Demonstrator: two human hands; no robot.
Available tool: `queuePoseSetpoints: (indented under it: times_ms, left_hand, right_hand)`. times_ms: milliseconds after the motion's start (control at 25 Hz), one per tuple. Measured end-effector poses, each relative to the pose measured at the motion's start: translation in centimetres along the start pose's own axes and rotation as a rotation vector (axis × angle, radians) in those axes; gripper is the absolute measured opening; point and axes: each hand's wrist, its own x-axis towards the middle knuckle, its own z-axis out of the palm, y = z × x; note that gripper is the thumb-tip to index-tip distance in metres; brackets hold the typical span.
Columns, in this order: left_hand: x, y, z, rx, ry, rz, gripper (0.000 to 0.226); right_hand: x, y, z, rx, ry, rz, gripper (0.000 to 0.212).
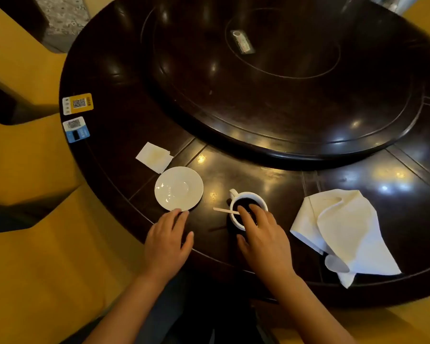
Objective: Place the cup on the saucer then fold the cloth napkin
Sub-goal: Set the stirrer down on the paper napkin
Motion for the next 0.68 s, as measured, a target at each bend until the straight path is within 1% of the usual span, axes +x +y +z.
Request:
queuePoseSetpoints:
  times_ms: [40,120,160,320,480,560,680]
  left_hand:
    - [0.1,0.0,1.0,0.0,-0.057,-0.004,0.048]
    - [-0.2,-0.2,3.0,0.042,-0.107,0.018,0.052]
    - [-0.6,-0.3,4.0,0.08,-0.136,0.042,0.054]
    - [-0.7,-1.3,6.0,0.136,-0.169,0.091,0.055]
    - [-0.5,-1.6,6.6,0.175,-0.193,0.112,0.062]
    - [-0.5,-1.6,6.6,0.197,-0.214,0.104,0.067]
    - [-0.5,-1.7,6.6,0.214,-0.238,0.115,0.072]
  right_hand:
    - [1.0,-0.1,0.5,0.002,0.017,-0.016,0.067]
    - [2.0,-0.4,1.4,-0.019,0.02,-0.055,0.064]
    - [2.6,-0.4,1.9,-0.031,0.019,-0.083,0.059]
    - [3.3,0.3,3.3,0.004,0.03,-0.134,0.03]
    - [4.0,0.8,3.7,0.026,0.024,-0.175,0.011]
    - [4.3,1.0,3.6,0.044,0.018,-0.197,0.007]
    - [4.8,1.2,3.2,0.078,0.018,-0.231,0.007]
